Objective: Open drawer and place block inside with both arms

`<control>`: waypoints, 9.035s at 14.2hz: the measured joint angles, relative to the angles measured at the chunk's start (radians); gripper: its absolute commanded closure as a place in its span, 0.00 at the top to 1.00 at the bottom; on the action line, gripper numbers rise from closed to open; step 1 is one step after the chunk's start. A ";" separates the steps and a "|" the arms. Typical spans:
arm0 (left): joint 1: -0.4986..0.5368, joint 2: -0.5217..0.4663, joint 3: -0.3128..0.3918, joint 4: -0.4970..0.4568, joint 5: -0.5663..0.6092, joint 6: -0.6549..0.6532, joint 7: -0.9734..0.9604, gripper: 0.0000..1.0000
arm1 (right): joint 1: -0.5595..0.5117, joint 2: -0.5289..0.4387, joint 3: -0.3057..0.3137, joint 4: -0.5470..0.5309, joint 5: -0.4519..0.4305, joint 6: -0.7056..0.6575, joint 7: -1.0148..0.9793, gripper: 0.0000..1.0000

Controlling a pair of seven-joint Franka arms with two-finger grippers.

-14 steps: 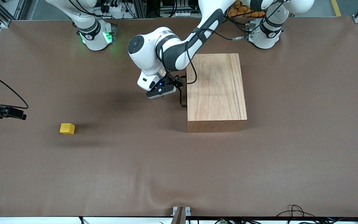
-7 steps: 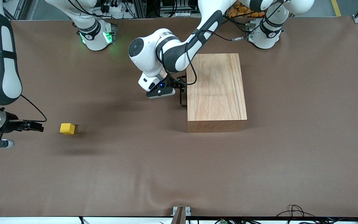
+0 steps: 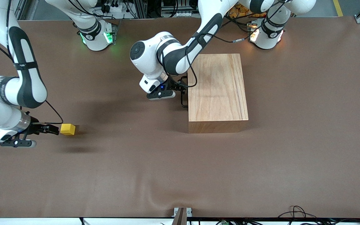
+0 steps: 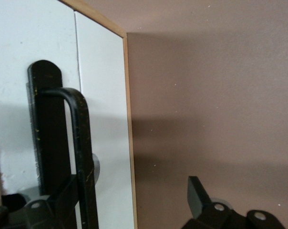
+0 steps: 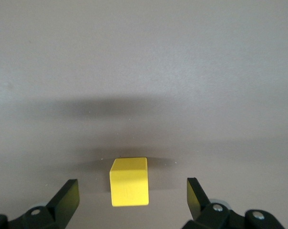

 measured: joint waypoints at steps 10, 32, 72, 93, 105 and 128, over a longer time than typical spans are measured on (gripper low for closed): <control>0.001 0.004 0.000 0.000 -0.001 0.109 0.001 1.00 | 0.016 0.096 0.000 -0.081 0.000 0.111 0.000 1.00; -0.001 0.015 -0.018 -0.001 -0.062 0.307 0.003 1.00 | 0.001 0.044 -0.010 0.111 -0.001 -0.069 -0.208 0.36; 0.545 -0.603 -0.007 -0.162 -0.086 -0.067 0.562 1.00 | 0.184 0.061 0.009 0.272 0.001 -0.330 -0.006 0.41; 0.915 -0.954 -0.008 -0.492 -0.084 -0.110 0.861 1.00 | 0.854 0.066 0.017 0.369 0.120 -0.347 0.777 0.41; 1.080 -0.945 -0.180 -0.502 -0.085 -0.113 0.886 1.00 | 0.882 0.098 -0.006 0.389 0.119 -0.345 0.781 1.00; 1.102 -0.954 -0.177 -0.495 -0.085 -0.163 0.886 1.00 | 0.182 -0.369 -0.023 0.278 0.066 -0.749 -0.030 1.00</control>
